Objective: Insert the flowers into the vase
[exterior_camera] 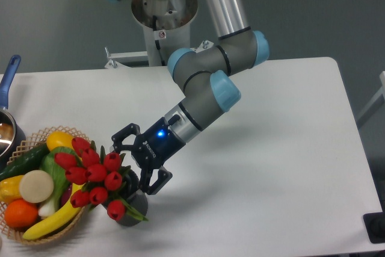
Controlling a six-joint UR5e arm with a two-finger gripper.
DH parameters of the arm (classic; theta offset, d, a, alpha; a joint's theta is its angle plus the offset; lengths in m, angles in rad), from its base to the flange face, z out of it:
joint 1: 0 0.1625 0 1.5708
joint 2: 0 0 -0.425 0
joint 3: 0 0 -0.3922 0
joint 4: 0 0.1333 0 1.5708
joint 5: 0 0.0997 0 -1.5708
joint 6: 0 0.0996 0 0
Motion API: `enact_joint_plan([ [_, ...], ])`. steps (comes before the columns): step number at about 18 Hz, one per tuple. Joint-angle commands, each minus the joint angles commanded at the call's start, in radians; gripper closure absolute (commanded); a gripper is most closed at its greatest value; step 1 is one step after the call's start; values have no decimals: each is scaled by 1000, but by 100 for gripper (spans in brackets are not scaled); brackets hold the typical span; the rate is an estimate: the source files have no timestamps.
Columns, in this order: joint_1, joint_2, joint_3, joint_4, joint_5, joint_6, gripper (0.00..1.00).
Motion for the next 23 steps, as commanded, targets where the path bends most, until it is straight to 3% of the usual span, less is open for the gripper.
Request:
enact_joint_plan([
  [4, 75, 55, -8, -5, 2, -54, 0],
  [10, 248, 149, -48, -14, 17, -54, 0],
  [15, 295, 166, -61, -14, 269, -49, 0],
  [20, 293, 164, -22, -17, 535, -48, 0],
  [23, 293, 160, 32, -72, 676, -45, 0],
])
